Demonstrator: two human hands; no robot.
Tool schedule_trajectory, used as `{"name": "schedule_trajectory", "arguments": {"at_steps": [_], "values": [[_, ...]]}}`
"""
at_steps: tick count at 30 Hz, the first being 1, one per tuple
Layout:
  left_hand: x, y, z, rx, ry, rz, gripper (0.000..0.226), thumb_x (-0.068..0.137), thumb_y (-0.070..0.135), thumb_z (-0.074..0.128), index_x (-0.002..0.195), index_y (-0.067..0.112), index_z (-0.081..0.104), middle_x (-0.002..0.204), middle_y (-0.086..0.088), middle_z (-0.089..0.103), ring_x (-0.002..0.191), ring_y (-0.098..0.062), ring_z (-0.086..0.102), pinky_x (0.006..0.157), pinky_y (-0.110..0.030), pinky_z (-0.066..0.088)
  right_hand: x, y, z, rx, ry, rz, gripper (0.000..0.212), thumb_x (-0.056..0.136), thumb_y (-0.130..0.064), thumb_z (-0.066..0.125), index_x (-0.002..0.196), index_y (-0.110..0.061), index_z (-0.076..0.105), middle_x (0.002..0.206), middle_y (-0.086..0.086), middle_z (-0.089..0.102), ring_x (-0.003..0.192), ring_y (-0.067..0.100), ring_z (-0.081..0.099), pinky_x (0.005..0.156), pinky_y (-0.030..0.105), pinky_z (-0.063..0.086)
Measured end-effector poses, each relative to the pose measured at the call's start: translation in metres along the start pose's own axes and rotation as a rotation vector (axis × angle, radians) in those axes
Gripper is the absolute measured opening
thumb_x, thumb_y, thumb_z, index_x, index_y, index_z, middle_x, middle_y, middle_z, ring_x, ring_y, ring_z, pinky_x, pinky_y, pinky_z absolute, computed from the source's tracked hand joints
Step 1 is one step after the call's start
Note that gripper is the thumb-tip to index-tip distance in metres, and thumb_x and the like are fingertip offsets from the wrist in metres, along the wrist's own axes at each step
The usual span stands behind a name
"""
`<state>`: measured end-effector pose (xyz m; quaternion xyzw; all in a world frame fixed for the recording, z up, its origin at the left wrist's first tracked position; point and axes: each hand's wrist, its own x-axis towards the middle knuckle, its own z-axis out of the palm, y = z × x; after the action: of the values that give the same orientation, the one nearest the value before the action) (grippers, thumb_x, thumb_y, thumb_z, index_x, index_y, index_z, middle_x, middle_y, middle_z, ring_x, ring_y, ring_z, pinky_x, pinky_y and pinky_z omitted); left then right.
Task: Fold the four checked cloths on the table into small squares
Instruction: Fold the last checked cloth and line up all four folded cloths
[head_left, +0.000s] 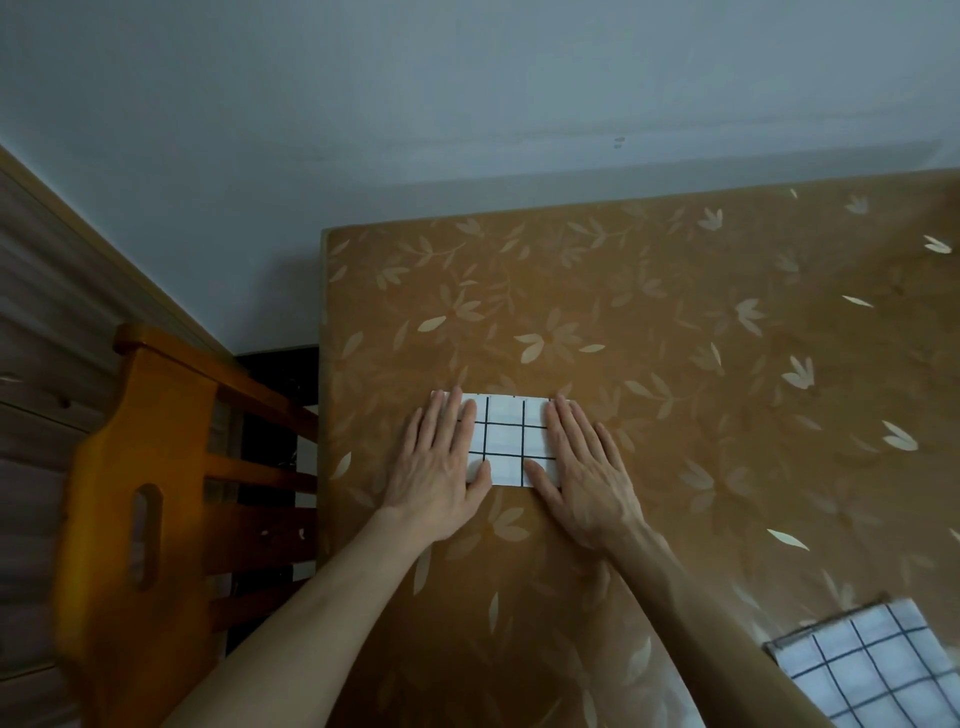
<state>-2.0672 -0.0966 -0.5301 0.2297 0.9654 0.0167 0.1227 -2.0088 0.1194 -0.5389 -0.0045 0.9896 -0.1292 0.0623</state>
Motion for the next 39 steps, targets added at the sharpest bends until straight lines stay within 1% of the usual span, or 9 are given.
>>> {"name": "schedule_trajectory", "arguments": {"at_steps": [4, 9, 15, 20, 25, 28, 31, 35, 39], "values": [[-0.004, 0.011, -0.012, -0.077, 0.061, -0.093, 0.091, 0.097, 0.062, 0.042, 0.164, 0.017, 0.001, 0.172, -0.012, -0.001, 0.158, -0.032, 0.003, 0.126, -0.051, 0.017, -0.001, -0.013, -0.008, 0.104, 0.023, 0.104, 0.088, 0.1, -0.072, 0.023, 0.165, -0.02, -0.003, 0.173, 0.0, -0.007, 0.16, 0.017, -0.007, 0.13, 0.038, 0.002], [-0.019, 0.043, -0.028, -0.319, 0.138, -0.614, 0.072, 0.095, 0.053, 0.058, 0.148, 0.012, 0.03, 0.148, -0.012, 0.039, 0.133, -0.03, 0.042, 0.109, -0.042, 0.04, -0.018, -0.039, -0.02, 0.241, 0.199, 0.453, 0.076, 0.099, -0.046, 0.058, 0.159, -0.013, 0.025, 0.152, 0.011, 0.044, 0.142, 0.031, 0.038, 0.111, 0.045, 0.039], [-0.013, 0.052, -0.038, -0.534, 0.027, -0.847, 0.065, 0.089, 0.034, 0.074, 0.136, 0.007, 0.038, 0.147, -0.019, 0.043, 0.138, -0.039, 0.039, 0.117, -0.05, 0.029, -0.02, -0.049, -0.035, 0.259, 0.053, 0.67, 0.052, 0.096, -0.043, 0.063, 0.134, -0.012, 0.045, 0.13, 0.009, 0.06, 0.122, 0.031, 0.055, 0.1, 0.044, 0.043], [-0.012, 0.051, -0.05, -0.593, -0.044, -0.953, 0.058, 0.085, 0.024, 0.079, 0.132, 0.01, 0.048, 0.148, -0.018, 0.034, 0.141, -0.038, 0.029, 0.12, -0.048, 0.02, -0.014, -0.045, -0.047, 0.438, -0.097, 0.768, 0.042, 0.092, -0.034, 0.067, 0.124, -0.015, 0.05, 0.13, 0.01, 0.055, 0.125, 0.034, 0.048, 0.103, 0.045, 0.041], [-0.022, 0.056, -0.053, -0.91, 0.076, -0.947, 0.051, 0.089, 0.0, 0.07, 0.131, 0.008, 0.042, 0.136, -0.018, 0.052, 0.124, -0.037, 0.053, 0.101, -0.045, 0.051, -0.022, -0.045, -0.051, 0.634, -0.037, 0.687, 0.027, 0.092, -0.02, 0.061, 0.113, -0.015, 0.045, 0.112, 0.005, 0.062, 0.101, 0.028, 0.061, 0.085, 0.044, 0.052], [-0.032, 0.06, -0.058, -1.14, 0.16, -0.948, 0.047, 0.095, -0.008, 0.059, 0.135, 0.007, 0.039, 0.127, -0.014, 0.059, 0.116, -0.032, 0.062, 0.087, -0.034, 0.052, -0.029, -0.042, -0.054, 0.909, 0.019, 0.704, 0.035, 0.091, -0.019, 0.064, 0.124, -0.015, 0.051, 0.108, -0.002, 0.066, 0.094, 0.02, 0.065, 0.071, 0.035, 0.055], [-0.044, 0.059, -0.058, -1.275, 0.153, -0.935, 0.045, 0.093, -0.003, 0.059, 0.135, 0.011, 0.05, 0.124, -0.01, 0.065, 0.107, -0.027, 0.065, 0.082, -0.033, 0.052, -0.037, -0.038, -0.056, 1.034, 0.013, 0.724, 0.02, 0.086, -0.017, 0.065, 0.105, -0.018, 0.068, 0.094, -0.001, 0.072, 0.086, 0.02, 0.069, 0.077, 0.045, 0.06], [-0.07, 0.062, -0.058, -1.385, 0.131, -0.832, 0.022, 0.096, 0.005, 0.054, 0.114, 0.014, 0.064, 0.106, -0.004, 0.071, 0.091, -0.018, 0.067, 0.072, -0.03, 0.055, -0.058, -0.036, -0.067, 1.107, 0.064, 0.678, 0.007, 0.093, -0.019, 0.061, 0.093, -0.015, 0.066, 0.085, 0.001, 0.068, 0.076, 0.016, 0.062, 0.065, 0.034, 0.05], [-0.101, 0.069, -0.057, -1.377, 0.184, -0.758, 0.013, 0.103, 0.02, 0.056, 0.106, 0.014, 0.067, 0.101, -0.002, 0.072, 0.089, -0.017, 0.069, 0.07, -0.03, 0.055, -0.092, -0.034, -0.073, 1.123, 0.185, 0.637, 0.026, 0.097, -0.031, 0.065, 0.093, -0.005, 0.064, 0.09, 0.013, 0.07, 0.08, 0.019, 0.063, 0.072, 0.044, 0.056]]}}
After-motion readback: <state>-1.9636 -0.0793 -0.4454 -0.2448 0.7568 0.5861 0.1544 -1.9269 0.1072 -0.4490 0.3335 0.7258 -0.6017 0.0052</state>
